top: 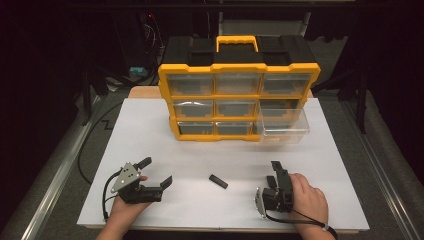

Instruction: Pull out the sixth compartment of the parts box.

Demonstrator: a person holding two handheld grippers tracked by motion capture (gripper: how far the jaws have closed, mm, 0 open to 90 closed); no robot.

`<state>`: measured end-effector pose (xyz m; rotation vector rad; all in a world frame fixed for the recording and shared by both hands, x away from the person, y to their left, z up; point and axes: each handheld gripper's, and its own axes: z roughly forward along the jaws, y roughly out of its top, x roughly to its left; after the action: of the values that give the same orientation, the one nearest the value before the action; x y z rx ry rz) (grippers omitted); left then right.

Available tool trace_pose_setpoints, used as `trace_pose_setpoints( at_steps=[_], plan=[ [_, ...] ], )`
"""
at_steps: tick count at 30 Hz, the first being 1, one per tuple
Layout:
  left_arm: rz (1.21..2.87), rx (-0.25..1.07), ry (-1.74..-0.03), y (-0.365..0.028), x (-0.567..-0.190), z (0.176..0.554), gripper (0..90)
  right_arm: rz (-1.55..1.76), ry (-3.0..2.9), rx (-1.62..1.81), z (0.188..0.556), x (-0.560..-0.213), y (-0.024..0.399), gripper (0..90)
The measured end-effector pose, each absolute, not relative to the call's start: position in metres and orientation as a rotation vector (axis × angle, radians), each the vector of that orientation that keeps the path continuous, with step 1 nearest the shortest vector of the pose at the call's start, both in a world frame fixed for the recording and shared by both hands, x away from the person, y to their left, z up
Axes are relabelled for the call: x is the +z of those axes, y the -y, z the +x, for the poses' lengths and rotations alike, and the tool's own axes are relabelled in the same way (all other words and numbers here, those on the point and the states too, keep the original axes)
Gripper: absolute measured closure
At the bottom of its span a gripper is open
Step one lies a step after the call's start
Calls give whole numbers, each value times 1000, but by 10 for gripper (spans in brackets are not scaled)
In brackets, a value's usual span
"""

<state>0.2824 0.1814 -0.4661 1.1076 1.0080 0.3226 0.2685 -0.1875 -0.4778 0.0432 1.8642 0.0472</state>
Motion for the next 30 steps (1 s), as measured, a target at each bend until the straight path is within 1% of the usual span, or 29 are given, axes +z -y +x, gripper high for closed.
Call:
trace_pose_setpoints(
  at_steps=[11, 17, 22, 30],
  plan=[
    [1106, 326, -1006, -182, -466, 283, 21, 53, -1842, 66, 267, -477, 188, 162],
    [1103, 326, -1006, -182, -465, 283, 21, 59, -1819, 71, 266, -476, 188, 107],
    [1103, 326, -1006, -182, -465, 282, 21, 67, -1809, 62, 266, -476, 188, 0],
    [1099, 322, -1014, -182, -464, 283, 17, 67, -1799, 88, 264, -474, 187, 0]
  ],
)
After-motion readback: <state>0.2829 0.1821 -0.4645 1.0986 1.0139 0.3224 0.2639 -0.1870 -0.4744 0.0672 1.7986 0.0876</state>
